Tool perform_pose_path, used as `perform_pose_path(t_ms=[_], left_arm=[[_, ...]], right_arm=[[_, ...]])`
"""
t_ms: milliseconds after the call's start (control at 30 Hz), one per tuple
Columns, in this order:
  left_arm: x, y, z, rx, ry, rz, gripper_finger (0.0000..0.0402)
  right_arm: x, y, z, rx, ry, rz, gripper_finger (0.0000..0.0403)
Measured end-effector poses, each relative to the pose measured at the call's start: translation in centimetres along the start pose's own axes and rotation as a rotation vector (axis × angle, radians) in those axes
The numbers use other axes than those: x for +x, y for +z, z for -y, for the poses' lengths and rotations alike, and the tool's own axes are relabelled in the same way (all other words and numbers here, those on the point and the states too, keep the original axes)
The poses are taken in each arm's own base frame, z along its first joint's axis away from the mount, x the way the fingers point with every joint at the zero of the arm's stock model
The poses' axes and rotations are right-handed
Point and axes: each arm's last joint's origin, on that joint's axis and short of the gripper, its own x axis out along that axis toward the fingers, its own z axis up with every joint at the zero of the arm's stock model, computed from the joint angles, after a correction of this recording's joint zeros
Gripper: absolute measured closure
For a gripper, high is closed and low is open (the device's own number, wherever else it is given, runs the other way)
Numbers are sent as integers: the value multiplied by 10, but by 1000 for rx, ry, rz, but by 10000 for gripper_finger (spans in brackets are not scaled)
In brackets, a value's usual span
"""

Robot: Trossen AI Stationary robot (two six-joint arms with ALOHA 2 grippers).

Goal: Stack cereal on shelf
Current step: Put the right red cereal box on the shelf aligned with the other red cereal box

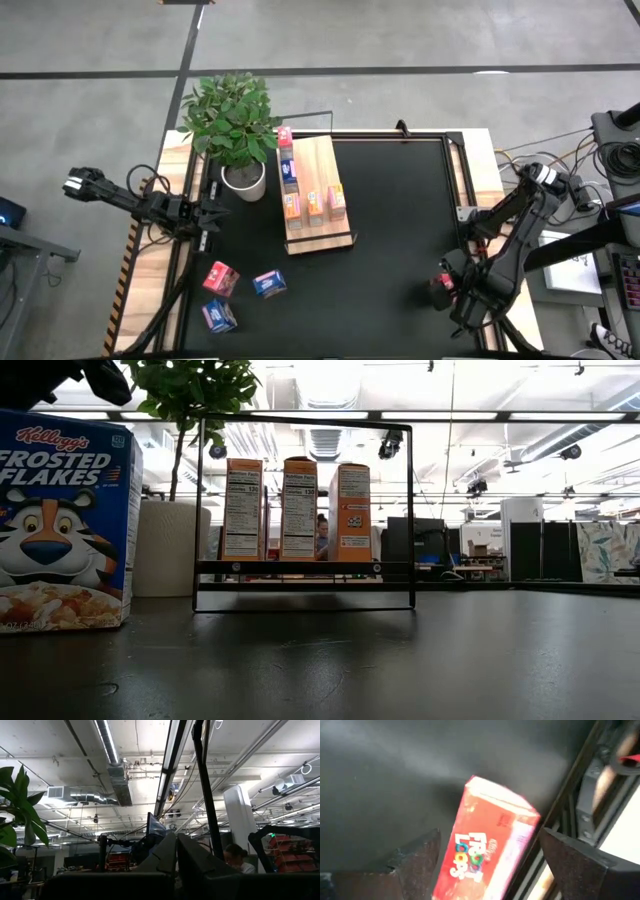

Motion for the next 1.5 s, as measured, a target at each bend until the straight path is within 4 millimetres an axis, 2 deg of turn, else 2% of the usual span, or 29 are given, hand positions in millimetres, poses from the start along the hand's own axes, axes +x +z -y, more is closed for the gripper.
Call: perform_pose_path(t_ms=[167, 333, 533, 700, 867, 1033, 1200, 1500], left_arm=[[0, 0, 0, 0, 0, 0, 402], [0, 0, 0, 0, 0, -3, 402], [0, 0, 0, 7, 0, -3, 402], [0, 0, 0, 26, 1, -3, 402], [0, 0, 0, 28, 1, -3, 402], [0, -1, 0, 33, 1, -7, 402], [0, 0, 0, 45, 3, -2, 402], [0, 0, 0, 45, 3, -2, 402]], right_arm=[[8, 0, 0, -3, 9, -5, 119], [9, 0, 0, -14, 10, -3, 171], [9, 1, -1, -18, 35, 42, 211], [-3, 6, 1, -5, 49, 143, 232], [-26, 19, 3, 33, 79, 275, 250], [-52, 44, 4, -19, 139, 448, 255], [-77, 84, 6, -119, 203, 655, 253], [-110, 155, 9, -184, 166, 702, 257]])
